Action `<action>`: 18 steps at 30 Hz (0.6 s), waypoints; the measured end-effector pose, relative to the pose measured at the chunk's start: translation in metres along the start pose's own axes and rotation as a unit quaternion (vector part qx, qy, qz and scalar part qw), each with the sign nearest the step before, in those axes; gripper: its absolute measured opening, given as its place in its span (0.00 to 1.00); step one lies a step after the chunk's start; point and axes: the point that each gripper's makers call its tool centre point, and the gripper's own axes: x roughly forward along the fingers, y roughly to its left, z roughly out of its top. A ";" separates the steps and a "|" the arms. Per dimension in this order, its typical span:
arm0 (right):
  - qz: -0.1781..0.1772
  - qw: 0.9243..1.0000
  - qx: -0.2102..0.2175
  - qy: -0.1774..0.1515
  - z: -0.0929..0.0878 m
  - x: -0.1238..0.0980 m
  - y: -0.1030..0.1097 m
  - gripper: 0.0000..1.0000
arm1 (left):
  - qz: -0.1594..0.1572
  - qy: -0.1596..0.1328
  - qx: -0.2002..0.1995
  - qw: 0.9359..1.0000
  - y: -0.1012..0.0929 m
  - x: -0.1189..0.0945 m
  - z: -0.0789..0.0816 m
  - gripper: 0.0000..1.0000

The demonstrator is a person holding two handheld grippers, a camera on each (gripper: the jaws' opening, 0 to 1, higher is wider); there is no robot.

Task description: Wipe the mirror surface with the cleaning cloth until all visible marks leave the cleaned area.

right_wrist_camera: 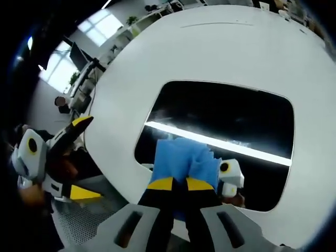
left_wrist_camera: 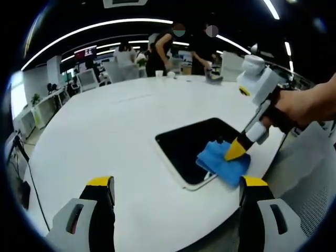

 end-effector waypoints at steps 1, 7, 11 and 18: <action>0.000 1.000 0.000 0.000 0.000 0.000 -0.001 0.02 | 0.000 0.000 0.000 1.000 0.000 0.000 0.000 0.99; -0.003 1.000 -0.001 0.002 0.000 -0.001 0.000 0.02 | 0.000 -0.001 -0.001 1.000 0.000 0.000 0.000 0.99; -0.002 1.000 0.002 0.003 0.000 -0.001 -0.001 0.02 | 0.000 0.001 0.000 1.000 0.000 0.000 0.000 0.99; -0.007 1.000 0.003 0.004 0.000 -0.003 -0.005 0.02 | 0.001 0.000 -0.001 1.000 0.001 0.000 0.000 0.99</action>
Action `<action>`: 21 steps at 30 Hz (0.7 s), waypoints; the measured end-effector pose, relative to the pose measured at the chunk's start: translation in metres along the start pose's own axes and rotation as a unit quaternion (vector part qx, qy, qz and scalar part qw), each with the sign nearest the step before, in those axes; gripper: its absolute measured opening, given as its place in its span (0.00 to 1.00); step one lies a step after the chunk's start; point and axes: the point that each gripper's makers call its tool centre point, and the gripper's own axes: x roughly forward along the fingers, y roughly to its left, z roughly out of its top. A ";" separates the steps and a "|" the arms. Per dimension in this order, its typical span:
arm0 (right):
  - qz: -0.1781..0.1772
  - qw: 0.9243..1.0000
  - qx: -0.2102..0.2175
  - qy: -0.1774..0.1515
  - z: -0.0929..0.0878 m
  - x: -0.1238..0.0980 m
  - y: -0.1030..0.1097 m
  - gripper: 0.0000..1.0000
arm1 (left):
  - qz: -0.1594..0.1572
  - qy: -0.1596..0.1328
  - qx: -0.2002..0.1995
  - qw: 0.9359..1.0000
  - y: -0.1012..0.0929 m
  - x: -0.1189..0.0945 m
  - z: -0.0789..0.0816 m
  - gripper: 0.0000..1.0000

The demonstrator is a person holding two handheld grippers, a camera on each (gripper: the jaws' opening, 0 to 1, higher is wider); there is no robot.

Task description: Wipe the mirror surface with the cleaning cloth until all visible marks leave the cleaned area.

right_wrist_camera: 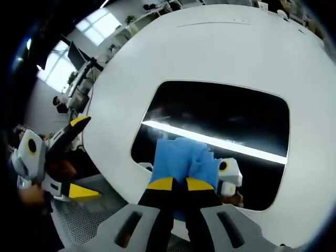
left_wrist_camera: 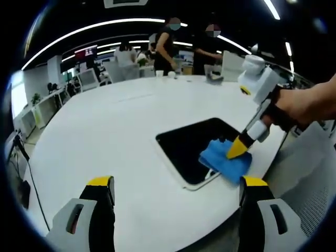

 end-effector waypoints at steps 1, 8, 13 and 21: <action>0.000 1.000 0.000 0.000 0.000 0.000 0.000 0.02 | -0.001 0.000 0.001 1.000 0.000 0.000 0.000 0.99; -0.012 1.000 0.001 0.003 0.002 0.000 -0.002 0.01 | -0.002 0.004 0.005 1.000 -0.001 0.000 -0.001 0.99; -0.012 1.000 0.001 0.008 0.005 0.002 -0.004 0.01 | -0.003 0.007 0.007 1.000 -0.001 0.001 -0.002 0.99; -0.019 1.000 0.001 0.005 0.018 0.007 -0.011 0.01 | -0.004 0.006 0.008 1.000 -0.002 0.001 -0.002 0.99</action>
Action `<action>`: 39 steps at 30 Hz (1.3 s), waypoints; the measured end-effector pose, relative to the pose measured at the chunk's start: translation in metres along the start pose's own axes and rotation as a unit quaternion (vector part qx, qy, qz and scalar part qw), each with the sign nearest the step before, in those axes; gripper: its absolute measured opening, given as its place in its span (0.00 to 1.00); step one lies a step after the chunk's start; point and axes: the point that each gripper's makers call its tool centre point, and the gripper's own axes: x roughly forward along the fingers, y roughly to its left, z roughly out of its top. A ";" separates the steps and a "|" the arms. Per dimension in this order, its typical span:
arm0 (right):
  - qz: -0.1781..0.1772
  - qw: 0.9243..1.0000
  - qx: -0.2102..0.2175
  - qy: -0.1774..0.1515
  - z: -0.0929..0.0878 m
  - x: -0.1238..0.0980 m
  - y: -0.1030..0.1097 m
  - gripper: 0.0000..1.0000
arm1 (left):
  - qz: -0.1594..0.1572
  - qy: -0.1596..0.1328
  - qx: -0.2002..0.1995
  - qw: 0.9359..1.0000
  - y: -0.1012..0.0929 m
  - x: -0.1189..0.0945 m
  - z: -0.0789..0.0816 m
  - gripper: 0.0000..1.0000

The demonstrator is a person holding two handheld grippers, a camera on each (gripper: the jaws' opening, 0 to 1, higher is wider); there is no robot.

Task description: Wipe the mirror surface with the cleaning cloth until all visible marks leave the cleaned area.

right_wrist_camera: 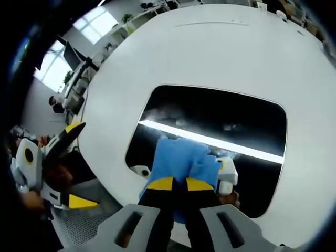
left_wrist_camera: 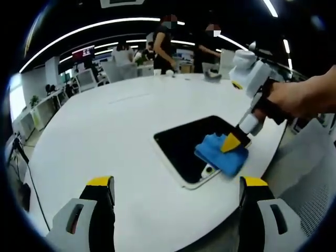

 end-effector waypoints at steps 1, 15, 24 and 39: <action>0.000 1.000 0.002 0.000 0.001 0.000 -0.001 0.01 | 0.000 0.000 0.000 1.000 0.000 0.000 0.000 0.99; -0.008 1.000 0.009 -0.007 0.021 0.002 -0.010 0.01 | 0.003 -0.004 -0.004 1.000 0.001 0.000 0.001 0.99; -0.011 1.000 0.018 -0.012 0.038 0.005 -0.018 0.01 | 0.002 -0.003 -0.004 1.000 0.000 0.000 0.001 0.99; -0.021 1.000 0.012 -0.011 0.066 0.012 -0.030 0.01 | 0.008 -0.003 -0.007 1.000 0.002 0.000 0.001 0.99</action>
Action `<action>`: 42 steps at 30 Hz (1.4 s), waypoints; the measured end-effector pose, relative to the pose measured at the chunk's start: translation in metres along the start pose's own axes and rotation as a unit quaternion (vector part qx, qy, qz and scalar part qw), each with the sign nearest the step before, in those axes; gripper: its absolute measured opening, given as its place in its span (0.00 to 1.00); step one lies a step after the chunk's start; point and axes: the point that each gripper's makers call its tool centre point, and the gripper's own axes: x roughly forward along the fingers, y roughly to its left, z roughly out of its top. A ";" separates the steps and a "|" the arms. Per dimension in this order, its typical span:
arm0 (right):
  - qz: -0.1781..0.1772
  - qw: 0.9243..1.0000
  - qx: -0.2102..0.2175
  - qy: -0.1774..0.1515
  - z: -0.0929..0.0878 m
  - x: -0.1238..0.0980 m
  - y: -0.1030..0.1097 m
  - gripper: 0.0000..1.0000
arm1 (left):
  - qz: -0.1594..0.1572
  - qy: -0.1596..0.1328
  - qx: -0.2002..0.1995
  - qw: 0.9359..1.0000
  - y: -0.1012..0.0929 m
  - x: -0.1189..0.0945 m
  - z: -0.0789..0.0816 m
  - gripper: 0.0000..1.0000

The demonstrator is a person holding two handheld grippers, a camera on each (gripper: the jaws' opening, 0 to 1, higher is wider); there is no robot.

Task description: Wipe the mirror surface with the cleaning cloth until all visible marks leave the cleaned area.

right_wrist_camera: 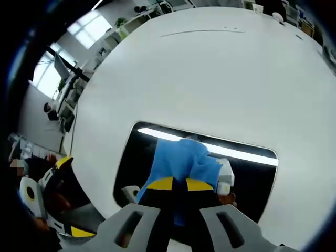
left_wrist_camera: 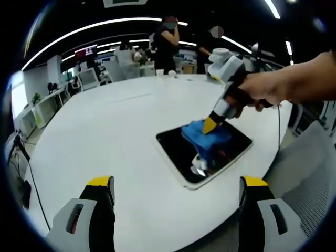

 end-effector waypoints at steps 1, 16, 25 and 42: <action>0.000 1.000 0.000 0.000 0.003 0.000 -0.001 0.01 | 0.001 -0.002 0.000 1.000 0.000 0.000 0.001 0.99; -0.009 1.000 0.005 -0.008 0.029 0.007 -0.008 0.01 | 0.014 -0.005 -0.001 1.000 0.005 -0.001 0.002 0.99; -0.012 1.000 0.003 -0.011 0.032 0.008 -0.010 0.01 | 0.015 -0.004 0.000 1.000 0.006 -0.001 0.002 0.99; -0.011 1.000 -0.005 -0.009 0.030 0.005 -0.017 0.01 | 0.014 -0.001 0.003 1.000 0.006 -0.001 0.000 0.99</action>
